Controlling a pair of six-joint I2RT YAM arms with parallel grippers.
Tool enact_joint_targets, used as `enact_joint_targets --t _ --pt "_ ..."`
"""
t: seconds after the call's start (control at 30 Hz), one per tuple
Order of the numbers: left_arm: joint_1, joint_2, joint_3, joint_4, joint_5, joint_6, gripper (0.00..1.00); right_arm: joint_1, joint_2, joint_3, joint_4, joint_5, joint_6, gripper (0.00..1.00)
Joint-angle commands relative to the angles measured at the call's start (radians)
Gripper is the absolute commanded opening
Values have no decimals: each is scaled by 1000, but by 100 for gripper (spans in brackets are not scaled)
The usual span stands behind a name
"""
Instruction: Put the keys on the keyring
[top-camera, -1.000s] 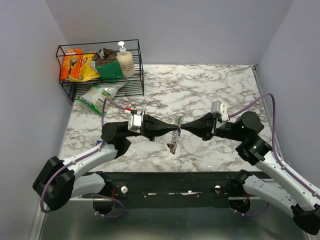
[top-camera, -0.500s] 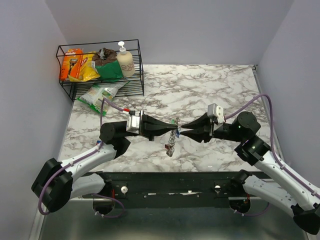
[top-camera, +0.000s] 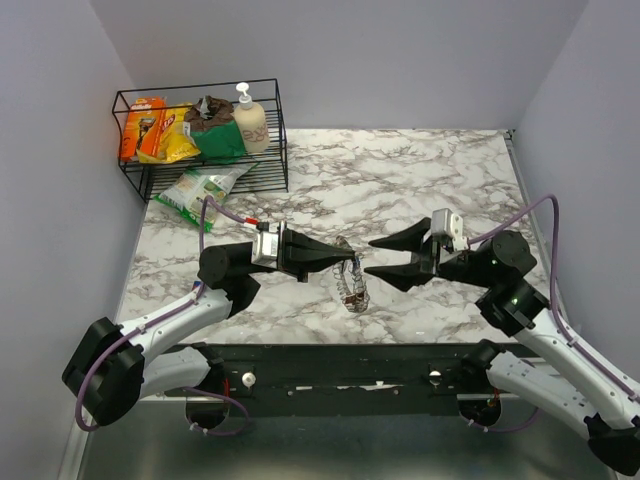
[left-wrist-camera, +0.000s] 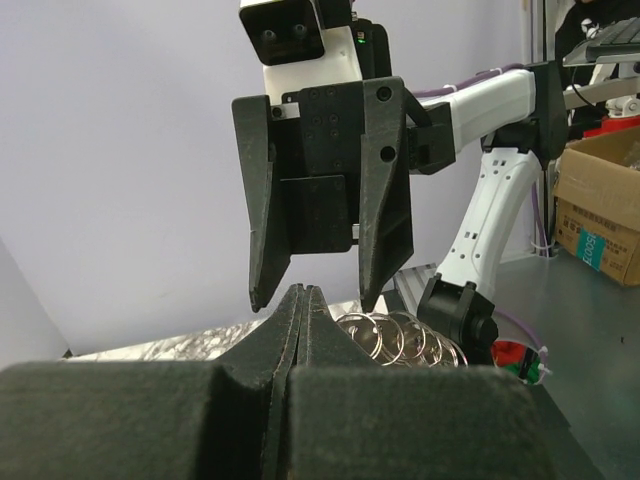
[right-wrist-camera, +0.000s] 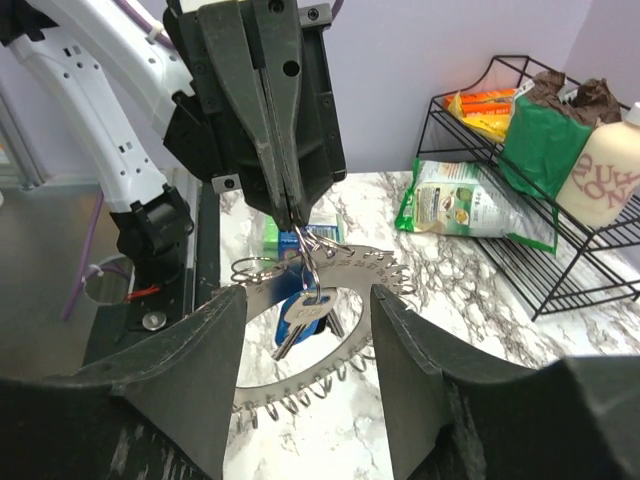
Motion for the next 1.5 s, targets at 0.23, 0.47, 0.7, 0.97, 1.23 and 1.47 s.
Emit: enact_joint_targets --t 0.23,0.47,0.7,0.97,1.23,1.47 --pt "-1 -10 9 74 0 -11 0 1 89 16 139 -104 89 45" --pt "-2 -5 4 84 6 -16 0 -1 91 9 179 -109 115 40" --pt "-1 1 4 88 9 -17 0 -1 97 10 189 -104 122 35" --pt "-2 4 4 101 11 -28 0 -1 124 22 186 -112 130 1" --pt "-1 -68 64 -193 38 123 0 -1 100 45 69 -46 58 1" --pt "-2 -184 187 -822 -66 377 53 -1 143 188 -204 -40 -94 1"
